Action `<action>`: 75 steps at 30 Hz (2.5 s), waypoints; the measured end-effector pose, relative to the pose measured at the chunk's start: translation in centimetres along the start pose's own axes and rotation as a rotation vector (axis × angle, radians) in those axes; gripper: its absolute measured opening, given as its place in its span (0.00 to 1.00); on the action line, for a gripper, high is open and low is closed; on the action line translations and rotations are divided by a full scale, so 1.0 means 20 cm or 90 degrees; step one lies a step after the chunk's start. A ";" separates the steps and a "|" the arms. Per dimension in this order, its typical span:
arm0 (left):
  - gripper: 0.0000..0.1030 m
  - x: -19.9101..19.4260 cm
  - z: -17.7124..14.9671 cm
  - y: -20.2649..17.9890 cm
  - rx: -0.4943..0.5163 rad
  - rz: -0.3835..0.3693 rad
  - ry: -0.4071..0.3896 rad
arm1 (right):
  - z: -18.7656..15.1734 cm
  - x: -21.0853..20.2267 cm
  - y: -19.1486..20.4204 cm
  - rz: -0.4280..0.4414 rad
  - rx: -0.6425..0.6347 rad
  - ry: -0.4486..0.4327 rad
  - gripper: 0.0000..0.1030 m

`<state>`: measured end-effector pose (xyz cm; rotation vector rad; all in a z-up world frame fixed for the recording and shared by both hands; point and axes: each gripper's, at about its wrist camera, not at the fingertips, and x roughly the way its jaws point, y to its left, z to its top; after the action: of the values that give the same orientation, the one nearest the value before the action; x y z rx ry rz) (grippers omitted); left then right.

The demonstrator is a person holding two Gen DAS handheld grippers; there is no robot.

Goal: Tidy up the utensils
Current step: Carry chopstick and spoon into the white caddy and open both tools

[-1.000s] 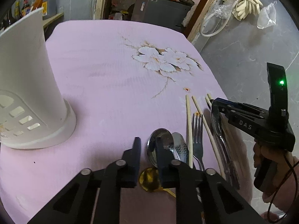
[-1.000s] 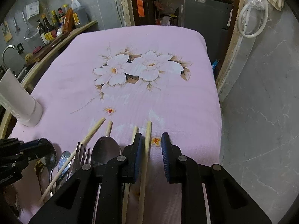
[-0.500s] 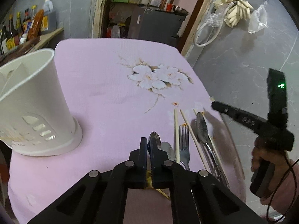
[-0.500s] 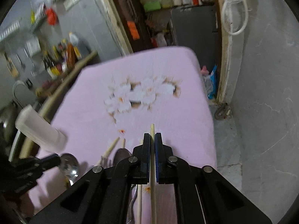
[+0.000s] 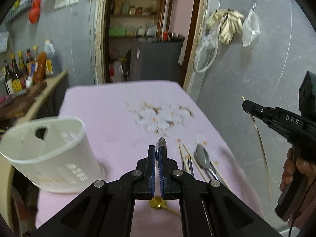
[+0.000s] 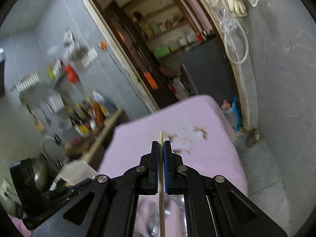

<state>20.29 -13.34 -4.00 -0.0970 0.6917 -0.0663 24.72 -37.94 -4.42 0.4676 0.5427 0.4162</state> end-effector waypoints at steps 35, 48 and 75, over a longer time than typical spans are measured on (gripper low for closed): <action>0.03 -0.69 0.41 1.09 -0.036 0.266 -0.204 | -0.22 0.67 1.29 0.040 -0.064 -0.222 0.04; 0.03 -0.47 0.29 1.05 0.015 0.292 -0.162 | -0.26 0.69 1.20 -0.085 -0.070 -0.248 0.04; 0.29 -0.37 0.19 1.12 -0.113 0.114 -0.092 | -0.27 0.49 1.09 -0.082 -0.138 -0.132 0.59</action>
<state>17.63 9.84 1.05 -0.2079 0.5590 0.1728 23.90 -13.78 -0.97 0.2616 0.3209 0.2952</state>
